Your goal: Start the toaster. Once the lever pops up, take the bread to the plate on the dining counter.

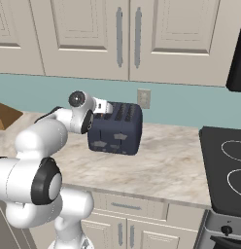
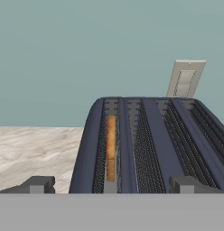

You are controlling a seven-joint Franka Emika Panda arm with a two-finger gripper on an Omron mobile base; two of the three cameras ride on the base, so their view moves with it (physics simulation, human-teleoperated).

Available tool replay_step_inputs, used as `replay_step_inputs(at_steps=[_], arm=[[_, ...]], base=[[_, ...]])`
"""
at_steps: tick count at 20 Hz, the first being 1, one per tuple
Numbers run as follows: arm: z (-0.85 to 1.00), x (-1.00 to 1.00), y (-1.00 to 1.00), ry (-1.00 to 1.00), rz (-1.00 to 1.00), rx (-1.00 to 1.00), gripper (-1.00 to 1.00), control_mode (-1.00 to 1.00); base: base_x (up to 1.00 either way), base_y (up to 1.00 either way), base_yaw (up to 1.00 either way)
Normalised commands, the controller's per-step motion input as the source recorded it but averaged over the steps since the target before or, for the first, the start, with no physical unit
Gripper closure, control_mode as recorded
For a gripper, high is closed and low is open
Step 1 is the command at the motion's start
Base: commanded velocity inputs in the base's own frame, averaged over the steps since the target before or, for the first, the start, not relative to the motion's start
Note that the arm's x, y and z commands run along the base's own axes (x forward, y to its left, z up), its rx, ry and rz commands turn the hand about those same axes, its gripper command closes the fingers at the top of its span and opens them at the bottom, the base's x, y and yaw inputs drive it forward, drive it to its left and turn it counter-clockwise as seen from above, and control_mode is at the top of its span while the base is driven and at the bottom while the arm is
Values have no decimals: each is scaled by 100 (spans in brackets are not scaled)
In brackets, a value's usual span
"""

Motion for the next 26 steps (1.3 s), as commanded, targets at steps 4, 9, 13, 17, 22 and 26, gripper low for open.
replay_step_inputs(at_steps=[4,9,13,17,22,26], arm=[[0,0,0,0,0,0,-100,-100],[0,0,0,0,0,0,-100,-100],[0,0,0,0,0,0,-100,-100],[0,0,0,0,0,0,-100,-100],[0,0,0,0,0,0,-100,-100],[0,0,0,0,0,0,-100,-100]], base=[[0,0,0],[0,0,0],[0,0,0],[0,0,0],[0,0,0],[0,0,0]])
